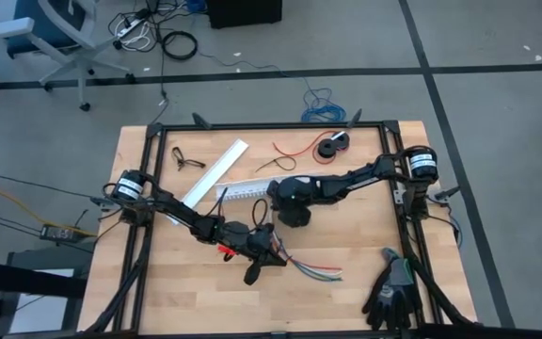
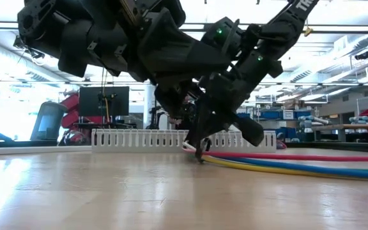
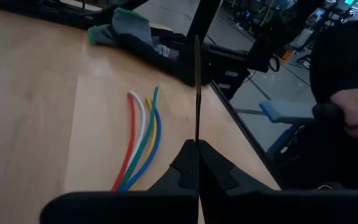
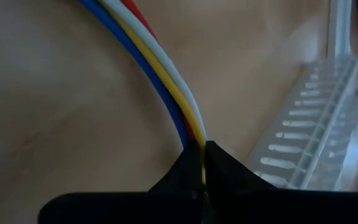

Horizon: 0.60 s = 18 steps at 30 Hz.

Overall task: Ziptie cables
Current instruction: Wrap the cables together using the left black zip tie

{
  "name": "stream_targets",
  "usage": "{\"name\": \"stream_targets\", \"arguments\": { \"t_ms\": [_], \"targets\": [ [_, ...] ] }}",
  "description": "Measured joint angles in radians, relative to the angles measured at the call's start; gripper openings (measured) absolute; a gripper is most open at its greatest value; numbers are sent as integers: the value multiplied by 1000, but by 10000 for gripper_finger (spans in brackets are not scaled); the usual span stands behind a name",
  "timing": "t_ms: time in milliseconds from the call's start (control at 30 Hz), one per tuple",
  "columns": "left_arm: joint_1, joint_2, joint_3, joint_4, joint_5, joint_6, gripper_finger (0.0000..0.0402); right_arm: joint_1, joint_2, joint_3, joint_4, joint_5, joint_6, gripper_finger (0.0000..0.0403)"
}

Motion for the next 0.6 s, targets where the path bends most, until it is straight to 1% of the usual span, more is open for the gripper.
{"name": "stream_targets", "arguments": {
  "t_ms": [133, 267, 467, 600],
  "targets": [
    [0, 0, 0, -1, -5, 0, 0, 10, 0, 0, 0, -9, 99, 7],
    [1, 0, 0, -1, -6, 0, 0, 38, 0, 0, -3, -13, 146, 27],
    [1, 0, 0, -2, -7, -1, 0, 83, -11, 0, 0, 37, 148, 70],
    [1, 0, 0, -4, -10, -1, 0, 103, -54, 0, -27, 80, 149, 92]
  ]
}}
